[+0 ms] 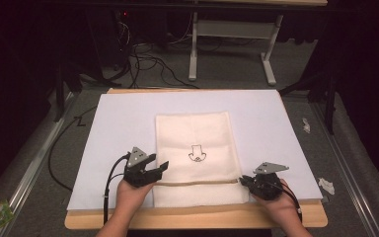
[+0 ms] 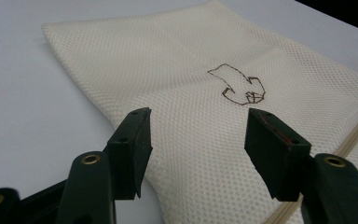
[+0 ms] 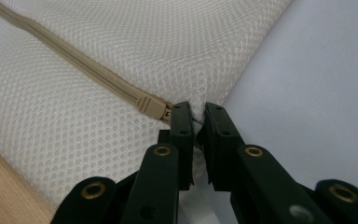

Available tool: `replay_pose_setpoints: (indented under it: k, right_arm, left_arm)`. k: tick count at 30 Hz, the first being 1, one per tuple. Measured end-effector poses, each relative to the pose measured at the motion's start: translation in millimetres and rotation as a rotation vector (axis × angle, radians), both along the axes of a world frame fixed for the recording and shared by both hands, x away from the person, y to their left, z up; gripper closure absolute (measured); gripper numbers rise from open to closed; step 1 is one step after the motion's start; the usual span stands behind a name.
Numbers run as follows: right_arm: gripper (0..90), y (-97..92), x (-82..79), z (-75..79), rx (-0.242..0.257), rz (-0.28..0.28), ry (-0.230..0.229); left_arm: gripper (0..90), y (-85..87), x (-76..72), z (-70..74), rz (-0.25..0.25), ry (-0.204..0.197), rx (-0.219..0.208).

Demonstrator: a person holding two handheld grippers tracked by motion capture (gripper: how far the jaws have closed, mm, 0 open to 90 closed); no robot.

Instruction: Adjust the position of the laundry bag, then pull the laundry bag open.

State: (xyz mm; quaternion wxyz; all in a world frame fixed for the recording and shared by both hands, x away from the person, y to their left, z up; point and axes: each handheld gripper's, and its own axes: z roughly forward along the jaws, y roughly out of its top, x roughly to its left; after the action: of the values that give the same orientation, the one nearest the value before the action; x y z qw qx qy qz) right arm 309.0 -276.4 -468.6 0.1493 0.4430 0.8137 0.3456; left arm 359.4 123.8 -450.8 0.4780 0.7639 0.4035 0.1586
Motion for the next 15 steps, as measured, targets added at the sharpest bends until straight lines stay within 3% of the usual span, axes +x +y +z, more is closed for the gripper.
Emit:
replay_pose_setpoints:
  k: [5,10,15]
  right_arm:
    - [84.3,-0.1,-1.1,2.1,0.002,0.000,-0.016]
    - [84.6,-0.3,4.1,2.7,0.010,-0.011,-0.018]
    - [84.8,1.3,6.7,4.8,0.015,-0.034,-0.042]
  left_arm:
    - [40.7,-2.4,2.1,-2.1,0.005,0.010,0.002]
    - [41.7,-5.4,0.9,-5.1,-0.008,0.013,0.046]
    - [42.1,-4.9,-6.4,-0.9,-0.007,0.009,0.018]
